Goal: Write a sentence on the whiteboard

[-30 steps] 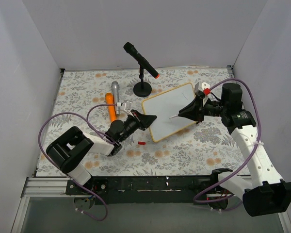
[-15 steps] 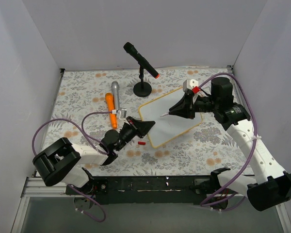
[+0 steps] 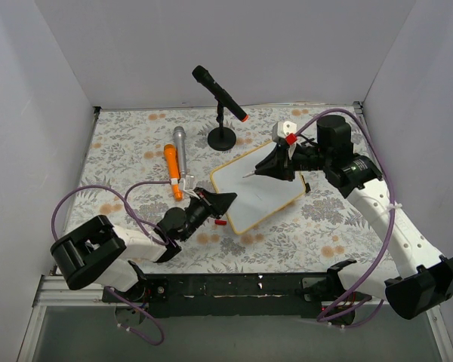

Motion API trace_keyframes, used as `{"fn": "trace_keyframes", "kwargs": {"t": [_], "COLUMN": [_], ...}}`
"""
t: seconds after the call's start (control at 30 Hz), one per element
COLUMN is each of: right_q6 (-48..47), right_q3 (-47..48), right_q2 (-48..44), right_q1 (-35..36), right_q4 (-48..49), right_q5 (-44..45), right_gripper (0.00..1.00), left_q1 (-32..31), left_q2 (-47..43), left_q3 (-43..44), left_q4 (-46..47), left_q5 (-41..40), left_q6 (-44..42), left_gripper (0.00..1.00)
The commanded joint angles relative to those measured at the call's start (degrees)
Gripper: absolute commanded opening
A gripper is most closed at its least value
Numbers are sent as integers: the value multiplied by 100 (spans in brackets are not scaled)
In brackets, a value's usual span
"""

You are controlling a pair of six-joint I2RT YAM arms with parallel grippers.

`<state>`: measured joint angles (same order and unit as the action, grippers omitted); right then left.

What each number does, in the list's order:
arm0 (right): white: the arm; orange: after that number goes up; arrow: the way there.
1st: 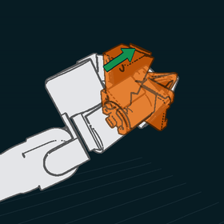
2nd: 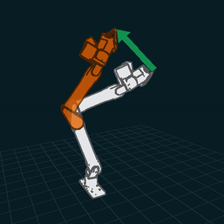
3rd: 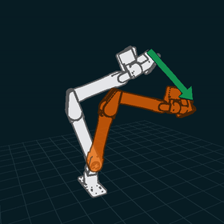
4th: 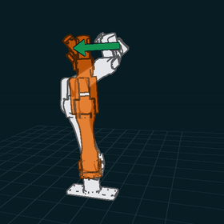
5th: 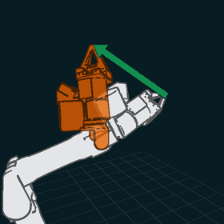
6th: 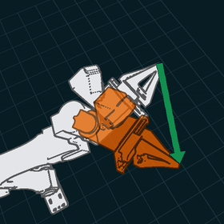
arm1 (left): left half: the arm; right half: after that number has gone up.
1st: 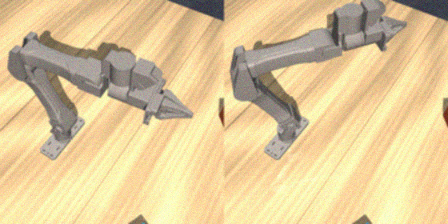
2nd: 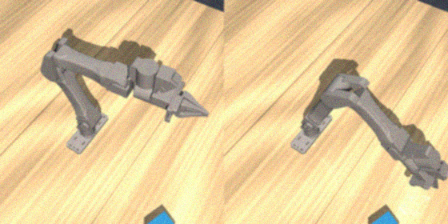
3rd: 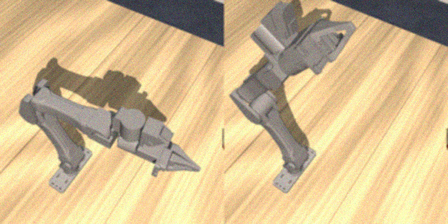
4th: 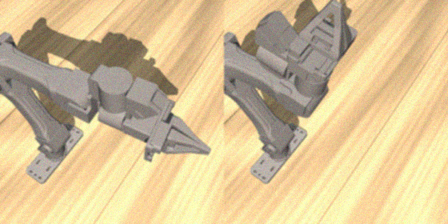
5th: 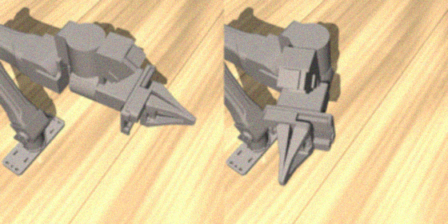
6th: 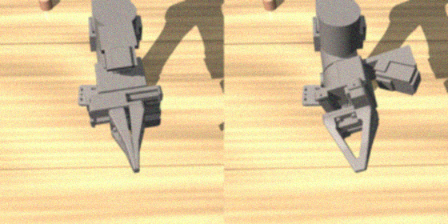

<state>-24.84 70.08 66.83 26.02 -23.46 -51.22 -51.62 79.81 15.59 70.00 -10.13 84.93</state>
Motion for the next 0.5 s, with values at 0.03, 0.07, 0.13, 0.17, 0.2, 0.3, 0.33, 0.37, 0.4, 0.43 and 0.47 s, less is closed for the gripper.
{"fn": "trace_keyframes", "kwargs": {"t": [0.03,0.07,0.13,0.17,0.2,0.3,0.33,0.37,0.4,0.43,0.47], "right_q6": [-267,-302,-328,-355,-355,-364,-355,-311,-285,-267,-241], "right_q3": [-205,-240,-328,-355,-373,-399,-373,-338,-294,-250,-189], "right_q2": [-240,-258,-310,-319,-337,-320,-319,-302,-284,-241,-240], "right_q1": [17,17,17,17,17,8,-9,-9,-18,-35,-44], "right_q4": [61,70,52,61,52,61,52,52,52,26,26], "right_q5": [130,147,148,130,113,-54,-98,-142,-229,-248,-248], "right_gripper": [1,1,1,1,1,1,1,1,1,1,1], "left_q1": [-165,-191,-200,-200,-200,-200,-191,-191,-182,-191,-191], "left_q2": [-247,-308,-396,-474,-510,-511,-493,-475,-449,-431,-405], "left_q3": [119,119,137,163,198,294,347,400,496,532,541], "left_q4": [1078,1025,797,718,587,524,506,445,314,313,339], "left_q5": [-288,-305,-340,-349,-358,-428,-428,-411,-419,-385,-367], "left_q6": [-46,-133,-361,-450,-520,-810,-880,-1012,-1039,-1057,-1057], "left_gripper": [0,0,0,0,0,0,0,0,0,0,0]}}
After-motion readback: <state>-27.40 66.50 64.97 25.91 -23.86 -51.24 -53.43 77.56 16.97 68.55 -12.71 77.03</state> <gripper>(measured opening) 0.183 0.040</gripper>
